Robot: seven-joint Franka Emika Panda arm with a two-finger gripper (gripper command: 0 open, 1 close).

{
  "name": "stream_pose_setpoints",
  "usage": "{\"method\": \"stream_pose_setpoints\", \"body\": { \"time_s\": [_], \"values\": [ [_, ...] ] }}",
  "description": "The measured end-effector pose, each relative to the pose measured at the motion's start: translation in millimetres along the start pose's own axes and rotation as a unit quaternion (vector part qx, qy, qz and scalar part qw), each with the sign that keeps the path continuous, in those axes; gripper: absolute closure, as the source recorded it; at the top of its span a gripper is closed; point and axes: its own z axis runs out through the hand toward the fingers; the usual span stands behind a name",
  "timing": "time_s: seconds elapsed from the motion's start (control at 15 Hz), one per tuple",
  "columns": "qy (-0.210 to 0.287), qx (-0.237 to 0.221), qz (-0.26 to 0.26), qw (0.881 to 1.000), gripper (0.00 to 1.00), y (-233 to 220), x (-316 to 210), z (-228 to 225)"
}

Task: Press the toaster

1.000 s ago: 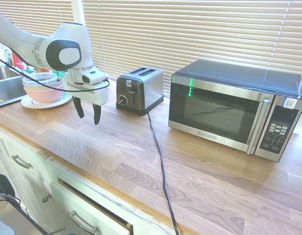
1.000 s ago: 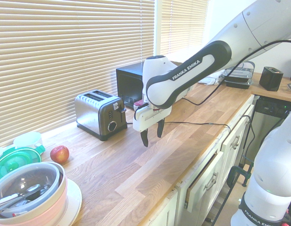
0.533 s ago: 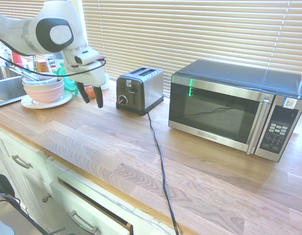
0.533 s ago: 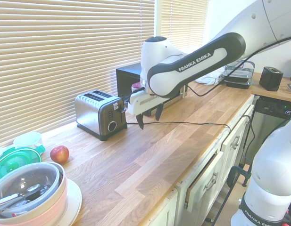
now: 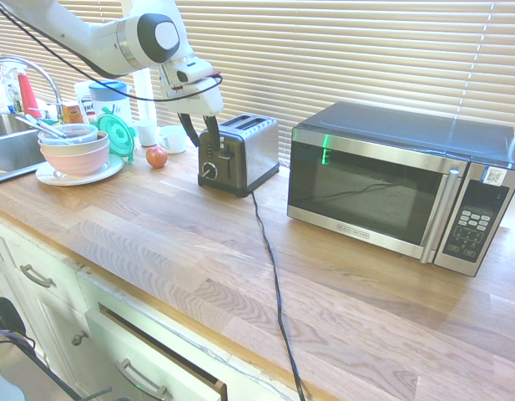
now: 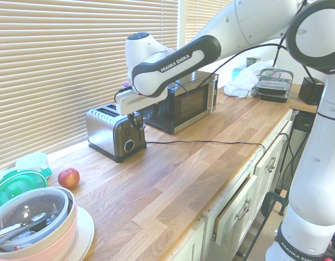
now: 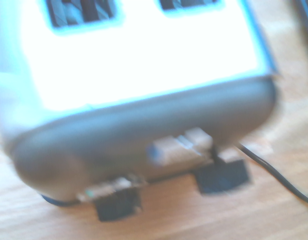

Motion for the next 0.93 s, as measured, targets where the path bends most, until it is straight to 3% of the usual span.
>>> {"method": "stream_pose_setpoints", "body": {
  "time_s": [0.47, 0.93],
  "values": [
    [-0.006, -0.013, 0.019, 1.000, 0.00, 1, 26, 33],
    [-0.004, -0.011, 0.009, 1.000, 0.00, -26, 24, 19]
  ]
}}
